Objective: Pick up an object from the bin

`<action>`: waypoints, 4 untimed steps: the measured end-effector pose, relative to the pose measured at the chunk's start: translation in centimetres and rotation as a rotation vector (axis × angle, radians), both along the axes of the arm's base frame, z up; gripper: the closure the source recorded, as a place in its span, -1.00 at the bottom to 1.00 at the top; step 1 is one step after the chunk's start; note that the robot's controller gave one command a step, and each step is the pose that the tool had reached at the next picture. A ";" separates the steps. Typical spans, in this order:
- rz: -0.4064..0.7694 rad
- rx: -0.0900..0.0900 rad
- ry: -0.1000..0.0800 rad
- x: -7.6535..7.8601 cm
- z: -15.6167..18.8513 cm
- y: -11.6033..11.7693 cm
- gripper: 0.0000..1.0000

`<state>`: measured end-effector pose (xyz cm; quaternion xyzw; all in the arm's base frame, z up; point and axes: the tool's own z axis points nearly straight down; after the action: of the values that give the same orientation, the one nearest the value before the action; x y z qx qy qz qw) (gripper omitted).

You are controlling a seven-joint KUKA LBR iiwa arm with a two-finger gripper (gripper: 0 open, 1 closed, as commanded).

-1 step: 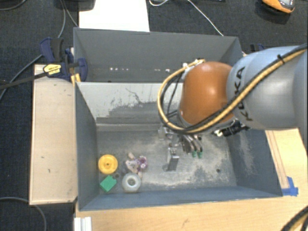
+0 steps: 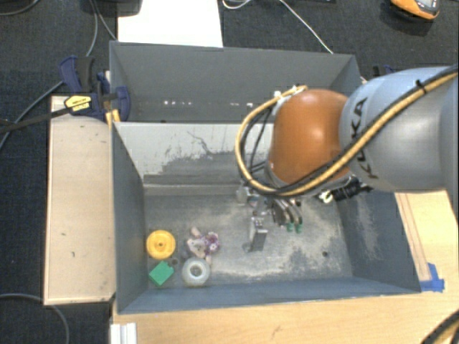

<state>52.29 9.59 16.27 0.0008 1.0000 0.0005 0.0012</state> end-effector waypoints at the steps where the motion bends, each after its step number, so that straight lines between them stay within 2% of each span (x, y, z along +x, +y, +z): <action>1: 0.099 0.001 0.010 -0.4 -9.4 6.1 -1.00; 2: 0.474 0.000 -0.009 0.2 -0.8 6.2 -1.00; 3: 0.098 0.000 0.014 -0.5 -9.6 6.1 -1.00; 4: 0.724 -0.001 -0.010 -0.2 -9.2 7.9 -1.00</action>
Offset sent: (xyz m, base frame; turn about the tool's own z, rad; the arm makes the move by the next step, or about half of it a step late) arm 0.0002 0.0618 -0.0099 -0.4782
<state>52.11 17.50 7.04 -0.3533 0.9355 0.0002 0.0061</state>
